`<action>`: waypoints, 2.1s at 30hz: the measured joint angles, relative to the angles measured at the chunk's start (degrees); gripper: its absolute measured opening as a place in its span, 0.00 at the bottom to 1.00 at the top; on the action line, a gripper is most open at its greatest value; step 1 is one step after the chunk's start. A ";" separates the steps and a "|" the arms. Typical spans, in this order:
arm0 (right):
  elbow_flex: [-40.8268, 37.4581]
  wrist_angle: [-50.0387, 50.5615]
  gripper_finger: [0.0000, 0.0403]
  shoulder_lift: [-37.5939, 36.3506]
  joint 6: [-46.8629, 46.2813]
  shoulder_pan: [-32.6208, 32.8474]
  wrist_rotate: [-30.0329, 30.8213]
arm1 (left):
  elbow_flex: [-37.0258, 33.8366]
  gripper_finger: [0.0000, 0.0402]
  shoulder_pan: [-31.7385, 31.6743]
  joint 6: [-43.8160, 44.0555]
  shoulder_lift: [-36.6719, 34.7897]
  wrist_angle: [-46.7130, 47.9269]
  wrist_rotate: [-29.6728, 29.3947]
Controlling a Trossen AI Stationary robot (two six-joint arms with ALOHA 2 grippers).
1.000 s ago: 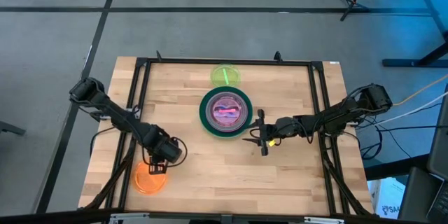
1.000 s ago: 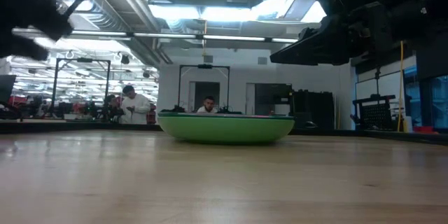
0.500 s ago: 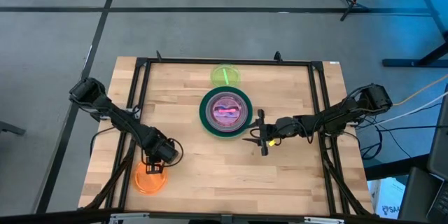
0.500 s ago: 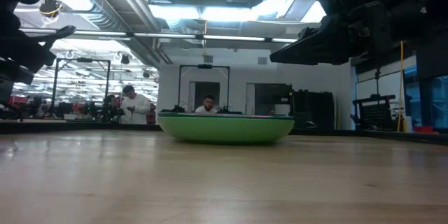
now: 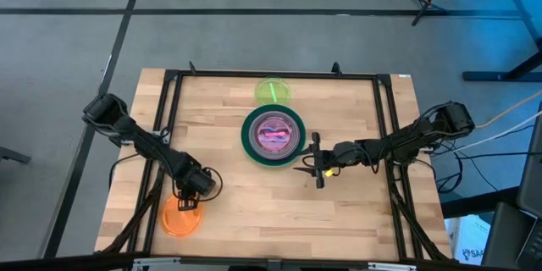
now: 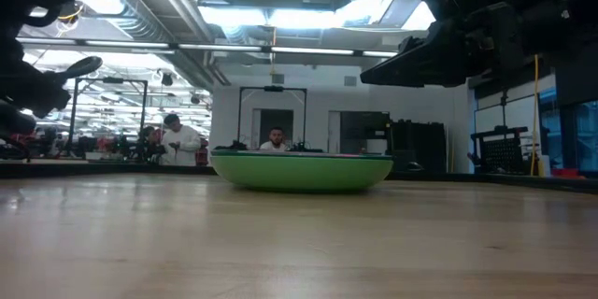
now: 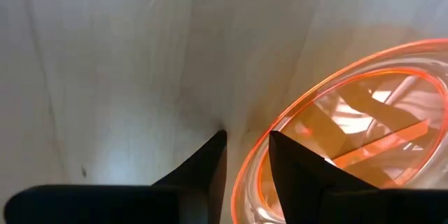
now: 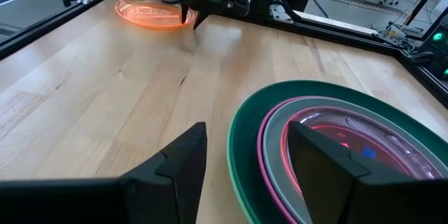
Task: Stack plastic plates
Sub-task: Stack the orange plate on top of the pink plate
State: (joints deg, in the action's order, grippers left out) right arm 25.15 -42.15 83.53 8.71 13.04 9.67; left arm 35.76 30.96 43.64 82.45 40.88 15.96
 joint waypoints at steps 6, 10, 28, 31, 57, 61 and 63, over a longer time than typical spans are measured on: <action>0.00 -0.01 0.48 0.00 0.19 0.00 0.00 | -0.45 0.25 -1.24 0.04 -0.01 -0.65 0.85; 0.00 0.02 0.48 0.00 0.21 0.00 -0.02 | -0.52 0.21 -2.31 -0.04 0.03 -0.74 1.07; 0.00 0.46 0.48 0.00 0.53 -0.01 -0.02 | -0.56 0.01 -4.73 -0.46 0.16 -4.37 2.08; 0.00 0.52 0.48 -0.17 0.78 0.04 0.65 | -0.16 0.01 -6.14 -0.45 0.21 -6.41 2.71; -0.02 15.81 0.48 -12.87 -0.92 0.11 6.27 | 22.39 0.02 -21.70 -17.83 0.18 -11.11 -31.14; -0.02 15.58 0.48 -12.87 -0.97 0.11 6.25 | 22.41 0.02 -24.64 -23.32 0.14 -16.22 -35.80; -0.02 15.66 0.48 -12.87 -1.38 0.11 6.25 | 22.41 0.02 -26.49 -25.64 0.14 -17.81 -37.22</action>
State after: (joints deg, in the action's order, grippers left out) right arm 25.12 -26.50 70.66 7.33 13.15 15.92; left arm 58.17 4.47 18.00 82.59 23.07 -21.26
